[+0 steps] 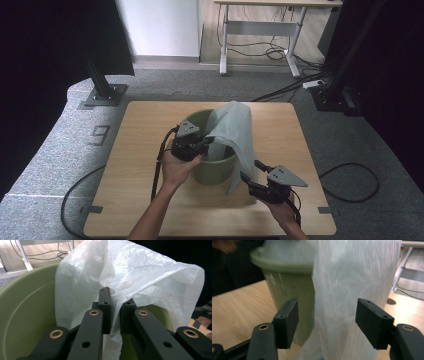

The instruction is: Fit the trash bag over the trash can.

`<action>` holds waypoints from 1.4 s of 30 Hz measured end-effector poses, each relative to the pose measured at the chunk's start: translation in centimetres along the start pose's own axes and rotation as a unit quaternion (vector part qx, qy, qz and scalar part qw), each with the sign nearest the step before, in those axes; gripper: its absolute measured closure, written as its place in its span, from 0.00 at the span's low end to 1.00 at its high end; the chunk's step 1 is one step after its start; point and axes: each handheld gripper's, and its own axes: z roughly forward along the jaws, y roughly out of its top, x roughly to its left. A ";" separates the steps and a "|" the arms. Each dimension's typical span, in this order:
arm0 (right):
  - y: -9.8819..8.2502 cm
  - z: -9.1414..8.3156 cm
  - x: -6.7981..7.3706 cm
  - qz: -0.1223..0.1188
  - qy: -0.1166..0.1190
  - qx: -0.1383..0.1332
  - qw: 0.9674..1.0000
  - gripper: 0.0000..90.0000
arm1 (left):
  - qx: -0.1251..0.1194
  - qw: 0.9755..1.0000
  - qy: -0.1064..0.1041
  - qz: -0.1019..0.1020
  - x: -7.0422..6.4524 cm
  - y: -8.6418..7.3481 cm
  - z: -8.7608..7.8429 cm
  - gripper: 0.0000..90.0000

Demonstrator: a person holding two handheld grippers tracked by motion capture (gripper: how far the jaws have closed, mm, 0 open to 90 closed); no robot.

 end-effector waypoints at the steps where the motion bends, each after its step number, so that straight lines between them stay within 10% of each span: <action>1: -0.4 0.3 -0.1 0.003 0.000 0.002 1.000 0.38 | -0.002 1.000 0.001 -0.002 0.0 0.0 0.0 0.91; 10: -0.2 1.3 -2.3 0.013 0.005 0.006 1.000 0.96 | -0.011 1.000 0.004 -0.003 0.5 -0.2 -0.9 0.91; 30: 9.7 -0.5 -4.2 -0.056 -0.024 -0.059 0.996 0.99 | -0.023 1.000 -0.001 0.009 1.4 -0.9 -2.1 0.87; 36: 10.6 0.7 -3.4 -0.072 -0.001 -0.053 0.996 0.98 | -0.061 0.995 0.044 0.070 0.1 -0.6 -3.3 0.53; 42: 10.9 1.0 -2.9 -0.079 0.014 -0.046 0.996 0.98 | -0.064 0.993 0.045 0.087 -0.7 0.3 -3.8 0.41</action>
